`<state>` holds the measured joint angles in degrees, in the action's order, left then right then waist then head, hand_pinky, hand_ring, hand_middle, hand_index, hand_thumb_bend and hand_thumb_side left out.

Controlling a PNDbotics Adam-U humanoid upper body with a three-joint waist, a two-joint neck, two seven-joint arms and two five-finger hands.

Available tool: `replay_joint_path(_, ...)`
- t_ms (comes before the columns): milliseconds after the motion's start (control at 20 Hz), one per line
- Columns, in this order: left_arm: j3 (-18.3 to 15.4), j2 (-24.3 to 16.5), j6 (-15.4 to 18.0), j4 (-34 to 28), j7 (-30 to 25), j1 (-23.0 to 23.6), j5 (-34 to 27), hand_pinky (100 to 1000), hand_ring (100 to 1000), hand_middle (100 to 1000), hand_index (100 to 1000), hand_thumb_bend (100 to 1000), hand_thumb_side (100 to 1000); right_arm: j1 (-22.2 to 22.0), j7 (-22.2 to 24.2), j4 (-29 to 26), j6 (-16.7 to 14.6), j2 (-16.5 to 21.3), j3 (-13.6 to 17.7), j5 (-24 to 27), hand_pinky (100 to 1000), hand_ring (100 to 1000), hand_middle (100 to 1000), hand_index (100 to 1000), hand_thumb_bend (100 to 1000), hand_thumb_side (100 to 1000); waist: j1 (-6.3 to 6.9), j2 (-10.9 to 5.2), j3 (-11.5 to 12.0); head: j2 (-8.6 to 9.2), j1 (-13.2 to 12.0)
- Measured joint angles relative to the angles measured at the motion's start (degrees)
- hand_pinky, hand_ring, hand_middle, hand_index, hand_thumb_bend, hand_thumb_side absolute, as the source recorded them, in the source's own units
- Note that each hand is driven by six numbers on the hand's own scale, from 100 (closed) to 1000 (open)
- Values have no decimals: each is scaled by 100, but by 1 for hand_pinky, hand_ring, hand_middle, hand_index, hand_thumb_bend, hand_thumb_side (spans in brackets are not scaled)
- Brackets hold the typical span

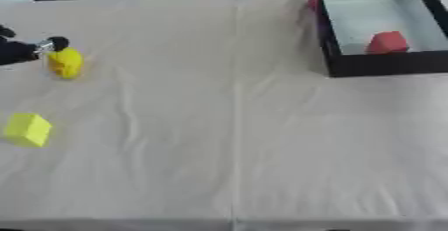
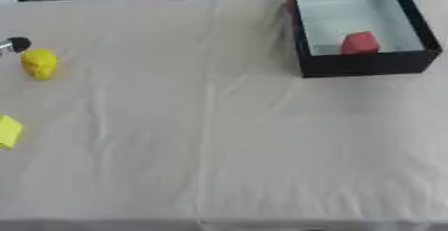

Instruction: Pick up the objects with one hand, pass them to the other hand, and then place them into the box on the other side of the table.

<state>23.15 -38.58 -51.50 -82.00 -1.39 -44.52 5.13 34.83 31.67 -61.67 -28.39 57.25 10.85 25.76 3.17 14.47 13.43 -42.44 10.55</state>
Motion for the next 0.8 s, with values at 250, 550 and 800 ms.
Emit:
replay_joint_path(250,190,-192,-47,82,164,102,-571,740,774,734,770,821,579,68,-3,124,-3,3,-14,-166,1000,1000,1000,970,100,449,56,-1,-1,-31,-78)
replay_joint_path(550,520,-595,-46,59,91,351,-1251,758,787,741,780,845,585,100,-12,171,-16,3,-35,-283,1000,1000,1000,970,100,449,112,-1,-13,-51,-218)
replay_joint_path(800,695,-776,-51,105,86,510,-1665,764,792,742,784,851,566,100,-14,184,-16,3,-35,-318,1000,1000,1000,968,100,447,119,-1,-38,-54,-293)
